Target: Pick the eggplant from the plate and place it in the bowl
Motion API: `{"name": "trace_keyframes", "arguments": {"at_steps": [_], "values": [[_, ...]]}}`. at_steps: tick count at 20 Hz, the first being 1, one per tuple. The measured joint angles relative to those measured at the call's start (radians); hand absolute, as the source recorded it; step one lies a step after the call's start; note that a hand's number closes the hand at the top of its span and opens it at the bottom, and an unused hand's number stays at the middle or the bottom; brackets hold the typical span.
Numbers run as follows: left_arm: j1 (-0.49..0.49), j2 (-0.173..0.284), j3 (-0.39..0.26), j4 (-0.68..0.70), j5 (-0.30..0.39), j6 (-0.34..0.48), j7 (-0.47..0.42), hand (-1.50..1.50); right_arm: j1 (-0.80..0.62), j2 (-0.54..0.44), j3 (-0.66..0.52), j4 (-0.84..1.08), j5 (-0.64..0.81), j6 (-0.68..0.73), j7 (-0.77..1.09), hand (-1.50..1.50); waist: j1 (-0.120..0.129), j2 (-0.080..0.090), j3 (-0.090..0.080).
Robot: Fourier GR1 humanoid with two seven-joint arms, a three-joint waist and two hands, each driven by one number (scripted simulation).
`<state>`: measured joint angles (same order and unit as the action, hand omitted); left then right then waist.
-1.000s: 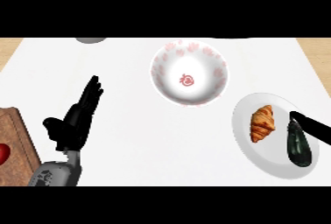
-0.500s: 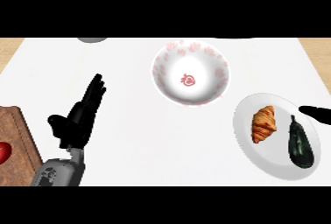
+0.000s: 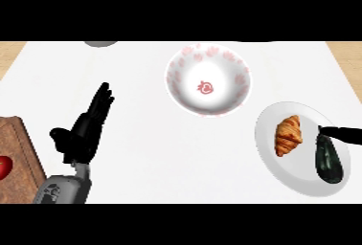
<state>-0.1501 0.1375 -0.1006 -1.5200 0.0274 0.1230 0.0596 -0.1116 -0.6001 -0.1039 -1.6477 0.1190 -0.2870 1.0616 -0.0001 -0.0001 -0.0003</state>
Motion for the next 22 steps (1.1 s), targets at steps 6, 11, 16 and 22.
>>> {"name": "trace_keyframes", "arguments": {"at_steps": [6, 11, 16, 22], "values": [[0.008, -0.034, -0.013, -0.011, -0.032, 0.012, 0.013, 0.0, 0.072, 0.071, -0.01, -0.051, 0.007, 0.022, -0.026, -1.5, -0.002, -0.001, 0.0], [0.039, -0.026, 0.002, -0.064, -0.03, -0.013, 0.033, 0.0, 0.099, 0.125, -0.063, -0.067, 0.002, 0.033, -0.075, -1.5, -0.002, -0.001, 0.0], [0.012, -0.043, 0.017, -0.029, -0.04, -0.018, 0.022, 0.0, 0.126, 0.189, -0.086, -0.126, 0.021, 0.028, -0.09, -1.5, -0.003, -0.001, 0.0], [0.017, -0.046, 0.029, -0.042, -0.049, -0.036, 0.028, 0.0, 0.117, 0.248, -0.122, -0.124, 0.024, 0.03, -0.101, -1.5, -0.002, 0.0, 0.0]]}}
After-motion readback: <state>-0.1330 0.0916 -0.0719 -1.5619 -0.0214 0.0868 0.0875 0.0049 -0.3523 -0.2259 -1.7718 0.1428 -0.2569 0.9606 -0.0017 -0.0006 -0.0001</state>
